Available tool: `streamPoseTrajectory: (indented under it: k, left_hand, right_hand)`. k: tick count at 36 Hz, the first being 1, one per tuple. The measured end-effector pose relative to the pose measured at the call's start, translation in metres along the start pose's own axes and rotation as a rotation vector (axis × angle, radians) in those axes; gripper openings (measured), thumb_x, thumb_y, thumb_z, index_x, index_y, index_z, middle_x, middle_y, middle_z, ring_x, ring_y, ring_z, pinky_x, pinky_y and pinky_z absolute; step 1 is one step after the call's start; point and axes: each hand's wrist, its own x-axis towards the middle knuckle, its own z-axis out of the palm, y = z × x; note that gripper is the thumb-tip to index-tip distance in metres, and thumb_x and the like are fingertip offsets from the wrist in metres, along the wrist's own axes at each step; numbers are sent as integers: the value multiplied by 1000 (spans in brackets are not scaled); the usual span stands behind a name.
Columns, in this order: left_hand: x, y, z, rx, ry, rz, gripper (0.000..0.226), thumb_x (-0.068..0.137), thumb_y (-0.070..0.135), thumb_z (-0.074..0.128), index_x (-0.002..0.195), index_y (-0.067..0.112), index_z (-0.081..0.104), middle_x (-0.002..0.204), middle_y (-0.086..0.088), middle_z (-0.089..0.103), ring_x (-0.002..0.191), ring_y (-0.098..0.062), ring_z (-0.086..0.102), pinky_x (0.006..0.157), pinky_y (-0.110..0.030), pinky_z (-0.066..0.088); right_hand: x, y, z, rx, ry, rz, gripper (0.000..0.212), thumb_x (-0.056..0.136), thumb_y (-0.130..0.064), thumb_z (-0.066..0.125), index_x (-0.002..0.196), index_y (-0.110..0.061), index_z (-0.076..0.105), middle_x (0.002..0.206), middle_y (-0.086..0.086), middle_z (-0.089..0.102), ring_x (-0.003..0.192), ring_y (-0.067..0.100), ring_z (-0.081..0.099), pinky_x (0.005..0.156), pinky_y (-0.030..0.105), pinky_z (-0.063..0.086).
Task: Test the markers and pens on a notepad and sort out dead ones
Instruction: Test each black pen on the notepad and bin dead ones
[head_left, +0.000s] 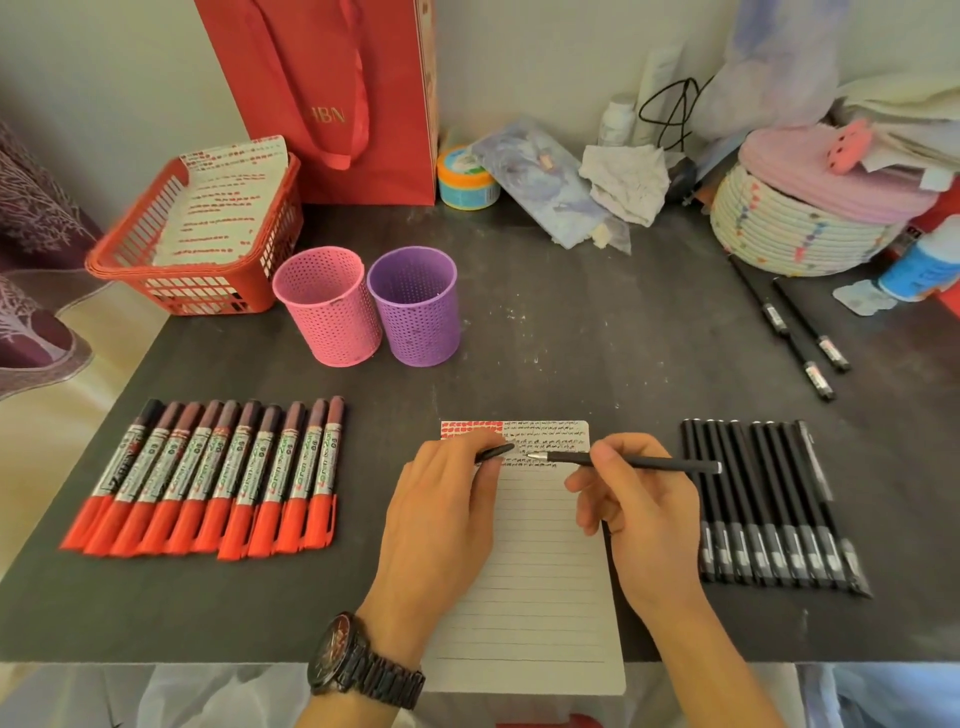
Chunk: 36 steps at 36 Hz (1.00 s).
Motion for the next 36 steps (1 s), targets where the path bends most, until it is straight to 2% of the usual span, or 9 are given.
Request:
streamPoseTrajectory:
  k: [12,17,19,22,26,28,31,36]
  left_hand:
    - [1,-2,0,-26,23,72,22,102,33,43,123,35,52,117,24,55,104,-3,52,85,-30,48]
    - [-1,-3,0,-21,18,107,23,103,32,44,124,34,53,121,21,57,105,-4,53,84,-32,49]
    - [-1,-3,0,-16,10,133,23,103,33,43,124,34,54,123,19,58,107,-5,54,84,-33,50]
    - [-1,-3,1,-8,10,169,23,103,34,44,123,35,54,122,20,58,109,-6,54,84,-34,51]
    - [-2,-3,0,-14,21,217,24,102,33,48,122,32,60,121,20,60,113,-2,54,87,-29,49]
    - [-2,-4,0,-62,25,226,24,101,33,51,122,31,63,123,22,60,116,3,52,93,-23,46]
    - [-1,-6,-2,-155,32,212,25,99,31,56,122,30,66,124,24,61,118,3,52,99,-14,39]
    - [0,-7,-1,-205,36,248,26,98,26,58,121,26,68,126,23,62,120,1,54,101,-13,38]
  right_hand:
    - [1,4,-2,9,-21,-20,12,89,-20,62,81,-24,70,69,15,70,44,22,57,42,25,44]
    - [1,7,-4,-13,-31,-38,7,90,-18,62,86,-16,68,70,16,70,45,22,57,43,25,44]
    - [0,8,-3,-62,-48,-55,9,90,-18,62,92,-9,66,72,15,71,46,22,58,45,25,46]
    - [-1,8,-2,-150,-76,-79,12,90,-19,64,95,-8,67,75,13,73,49,22,59,47,26,49]
    - [-1,7,-2,-165,-95,-80,11,88,-18,68,94,-8,70,74,13,73,50,19,60,48,25,49]
    - [-1,6,-3,-161,-108,-79,11,89,-19,73,93,-9,72,74,13,73,50,18,60,49,24,50]
    - [-1,5,-2,-175,-133,-75,4,89,-21,74,92,-19,76,74,11,75,51,16,61,49,22,50]
    - [0,4,-2,-208,-161,-67,7,88,-27,72,94,-27,77,77,8,76,56,17,66,52,23,51]
